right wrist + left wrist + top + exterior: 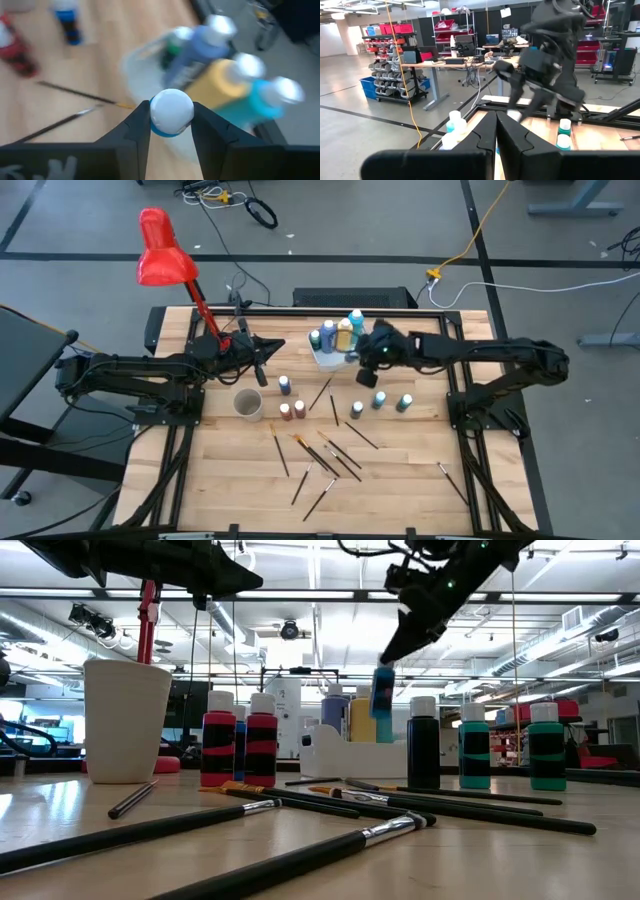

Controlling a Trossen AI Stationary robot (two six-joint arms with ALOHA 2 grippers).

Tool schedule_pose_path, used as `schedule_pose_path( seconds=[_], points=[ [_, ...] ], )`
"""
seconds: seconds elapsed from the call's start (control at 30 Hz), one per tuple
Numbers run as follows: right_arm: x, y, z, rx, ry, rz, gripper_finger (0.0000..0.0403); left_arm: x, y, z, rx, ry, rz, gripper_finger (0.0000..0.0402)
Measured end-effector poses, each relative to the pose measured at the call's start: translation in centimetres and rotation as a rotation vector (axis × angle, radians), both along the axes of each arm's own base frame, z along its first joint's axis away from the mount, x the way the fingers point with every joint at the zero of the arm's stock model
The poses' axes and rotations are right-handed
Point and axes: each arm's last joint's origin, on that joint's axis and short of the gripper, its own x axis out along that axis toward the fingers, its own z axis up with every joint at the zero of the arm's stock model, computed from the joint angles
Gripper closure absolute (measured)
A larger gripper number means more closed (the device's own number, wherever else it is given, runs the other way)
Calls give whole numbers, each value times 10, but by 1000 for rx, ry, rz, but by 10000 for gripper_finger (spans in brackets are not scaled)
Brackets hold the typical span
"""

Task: Pick & Place Paint Supplies
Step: Put the small blue paint bottle into the white bin

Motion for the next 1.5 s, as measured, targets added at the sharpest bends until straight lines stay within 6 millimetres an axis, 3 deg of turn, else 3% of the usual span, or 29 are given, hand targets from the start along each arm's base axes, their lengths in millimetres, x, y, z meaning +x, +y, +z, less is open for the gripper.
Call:
schedule_pose_path(
  seconds=[0.17,0.4,0.73,0.93,1.2,1.5],
  points=[
    [-9,-30,-4,12,15,-143,285,0,0,0,0,0,0,383],
    [-7,-69,-38,106,69,-224,285,0,0,0,0,0,0,384],
    [-3,-94,-67,180,90,-285,285,0,0,0,0,0,0,384],
    [1,-99,-74,176,93,-287,275,0,0,0,0,0,0,384],
    [-2,-98,-73,158,118,-268,217,0,0,0,0,0,0,384],
    [-8,-72,-50,205,110,-152,203,0,0,0,0,0,0,383]
  ],
)
